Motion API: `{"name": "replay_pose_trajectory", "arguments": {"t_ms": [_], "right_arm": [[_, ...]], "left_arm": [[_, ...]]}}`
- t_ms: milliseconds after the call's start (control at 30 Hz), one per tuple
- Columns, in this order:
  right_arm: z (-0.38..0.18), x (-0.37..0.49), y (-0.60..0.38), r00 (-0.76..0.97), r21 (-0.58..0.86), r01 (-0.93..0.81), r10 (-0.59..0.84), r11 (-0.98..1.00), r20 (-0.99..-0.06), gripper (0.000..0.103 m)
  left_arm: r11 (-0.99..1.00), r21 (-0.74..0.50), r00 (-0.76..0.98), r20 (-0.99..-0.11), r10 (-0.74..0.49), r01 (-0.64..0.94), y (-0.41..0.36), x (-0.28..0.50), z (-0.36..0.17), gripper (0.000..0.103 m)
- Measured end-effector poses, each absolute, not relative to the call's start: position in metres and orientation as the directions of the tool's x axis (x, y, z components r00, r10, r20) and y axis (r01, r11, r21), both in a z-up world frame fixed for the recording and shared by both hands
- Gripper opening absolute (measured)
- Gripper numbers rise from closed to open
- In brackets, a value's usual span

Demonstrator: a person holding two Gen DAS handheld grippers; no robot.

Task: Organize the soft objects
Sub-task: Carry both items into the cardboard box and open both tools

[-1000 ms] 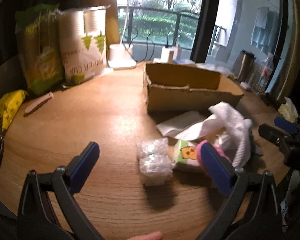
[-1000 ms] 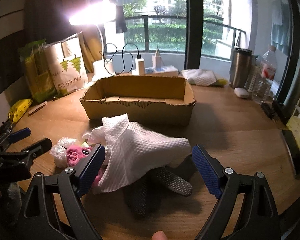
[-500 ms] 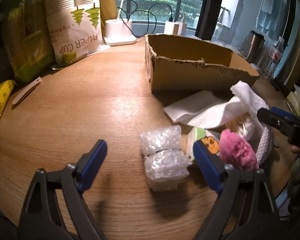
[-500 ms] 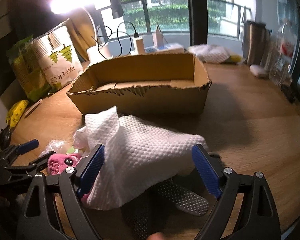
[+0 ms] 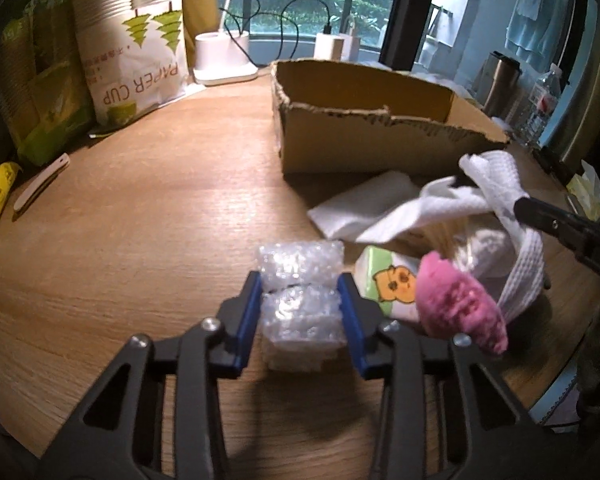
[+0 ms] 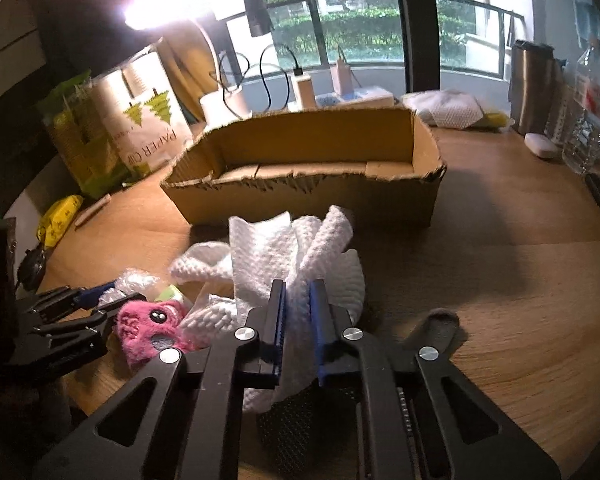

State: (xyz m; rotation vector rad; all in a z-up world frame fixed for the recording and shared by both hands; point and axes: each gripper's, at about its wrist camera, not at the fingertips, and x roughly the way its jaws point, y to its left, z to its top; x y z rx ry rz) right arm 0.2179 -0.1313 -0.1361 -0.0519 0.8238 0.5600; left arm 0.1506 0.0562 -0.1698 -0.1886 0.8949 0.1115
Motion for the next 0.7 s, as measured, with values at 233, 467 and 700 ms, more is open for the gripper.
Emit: {"name": "replay_pose_trajectory", "arguments": {"t_ms": [233, 467, 700], "right_arm": [[-0.108, 0.215, -0.145, 0.593, 0.165, -0.496, 0.471, 0.853, -0.652, 0.011], [-0.086, 0.22, -0.155, 0.63, 0.161, -0.505, 0.489, 0.848, -0.603, 0.011], [-0.068, 0.233, -0.165, 0.657, 0.16, -0.516, 0.508, 0.842, -0.557, 0.011]], "left_arm": [[0.976, -0.137, 0.659, -0.752, 0.01, -0.171, 0.056, 0.148, -0.151, 0.038], [0.977, -0.136, 0.705, -0.709, 0.018, -0.161, 0.055, 0.151, -0.125, 0.038], [0.982, -0.141, 0.751, -0.661, 0.003, -0.128, 0.047, 0.16, -0.103, 0.038]]}}
